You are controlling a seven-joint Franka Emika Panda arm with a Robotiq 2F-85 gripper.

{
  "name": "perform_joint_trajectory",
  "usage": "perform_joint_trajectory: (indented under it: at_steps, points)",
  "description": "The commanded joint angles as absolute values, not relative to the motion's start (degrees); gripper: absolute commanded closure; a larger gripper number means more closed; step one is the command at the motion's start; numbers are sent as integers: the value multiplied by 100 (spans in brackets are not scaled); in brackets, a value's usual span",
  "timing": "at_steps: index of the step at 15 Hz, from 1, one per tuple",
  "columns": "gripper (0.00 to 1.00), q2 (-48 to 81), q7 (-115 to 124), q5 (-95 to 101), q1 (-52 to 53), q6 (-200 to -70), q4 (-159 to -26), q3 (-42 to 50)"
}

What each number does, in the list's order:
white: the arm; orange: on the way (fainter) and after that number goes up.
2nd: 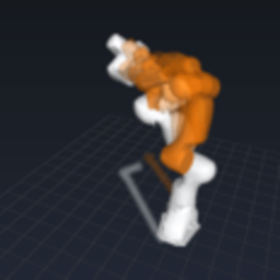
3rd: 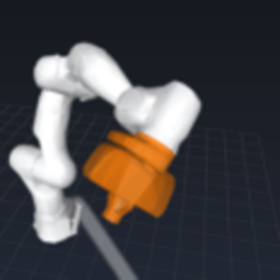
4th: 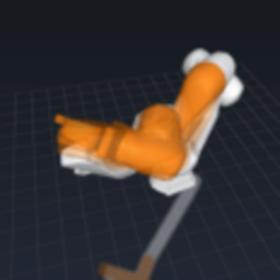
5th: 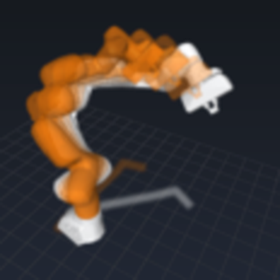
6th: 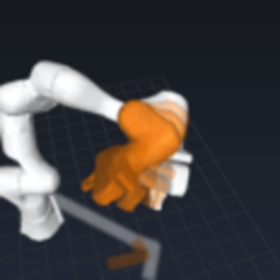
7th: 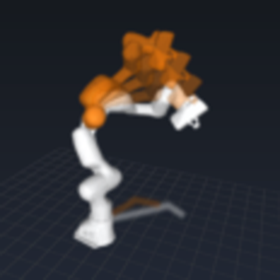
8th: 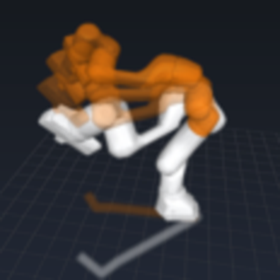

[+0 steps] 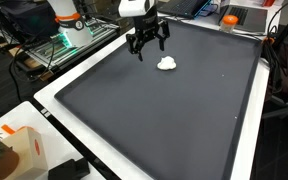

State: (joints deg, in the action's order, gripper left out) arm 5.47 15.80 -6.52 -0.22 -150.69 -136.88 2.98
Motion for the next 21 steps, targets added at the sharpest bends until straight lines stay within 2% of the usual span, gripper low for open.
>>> perform_joint_trajectory:
  at_steps: [1, 9, 21]
  points:
    - [0, 469, 1561, -612, -33, -15101, -13851, 261]
    - [0, 478, 878, -1014, 16, -15006, -13892, -35]
    - [0, 359, -1594, -3117, -164, -16036, -14351, -292]
